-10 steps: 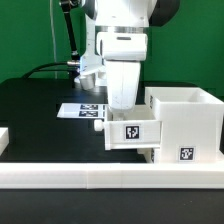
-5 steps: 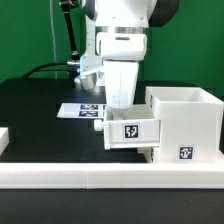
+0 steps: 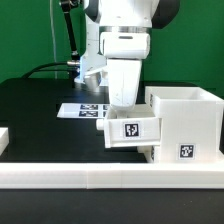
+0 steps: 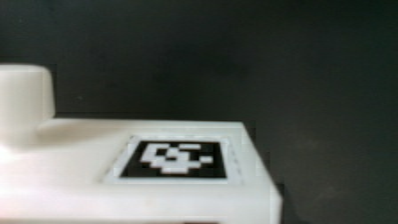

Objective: Assemble drawer

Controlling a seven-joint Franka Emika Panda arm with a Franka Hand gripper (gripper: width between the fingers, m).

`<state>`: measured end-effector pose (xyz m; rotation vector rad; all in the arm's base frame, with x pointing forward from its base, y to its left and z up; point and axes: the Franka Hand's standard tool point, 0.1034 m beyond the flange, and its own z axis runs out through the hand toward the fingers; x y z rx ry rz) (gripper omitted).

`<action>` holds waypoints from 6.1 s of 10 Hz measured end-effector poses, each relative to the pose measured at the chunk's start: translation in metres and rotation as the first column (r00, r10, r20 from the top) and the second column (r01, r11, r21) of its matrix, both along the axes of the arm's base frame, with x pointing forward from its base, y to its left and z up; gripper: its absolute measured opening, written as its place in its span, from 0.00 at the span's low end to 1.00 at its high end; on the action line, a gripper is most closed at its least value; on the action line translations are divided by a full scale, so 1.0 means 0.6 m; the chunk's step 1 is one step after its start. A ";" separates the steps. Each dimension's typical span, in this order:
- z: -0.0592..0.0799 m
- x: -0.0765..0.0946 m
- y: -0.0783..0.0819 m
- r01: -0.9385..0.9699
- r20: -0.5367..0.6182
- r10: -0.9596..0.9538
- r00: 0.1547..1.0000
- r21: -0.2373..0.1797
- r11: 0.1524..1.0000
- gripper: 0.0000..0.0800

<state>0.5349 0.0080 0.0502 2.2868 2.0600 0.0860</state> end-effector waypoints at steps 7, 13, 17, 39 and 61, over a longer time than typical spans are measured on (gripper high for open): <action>0.000 0.001 -0.003 0.032 -0.026 -0.032 0.999 -0.005 0.999 0.06; 0.000 -0.003 -0.006 0.022 -0.063 -0.024 0.998 -0.019 1.000 0.06; 0.001 0.002 -0.008 -0.063 -0.036 0.061 0.997 -0.034 0.997 0.06; -0.003 0.000 -0.004 -0.024 0.003 0.024 1.000 -0.030 0.999 0.06; 0.087 0.033 -0.119 -0.146 -0.059 0.144 0.988 -0.019 0.989 0.81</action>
Offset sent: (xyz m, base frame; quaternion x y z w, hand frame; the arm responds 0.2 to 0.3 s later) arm 0.0000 0.0000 0.0000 0.0000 0.0000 0.0000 1.0000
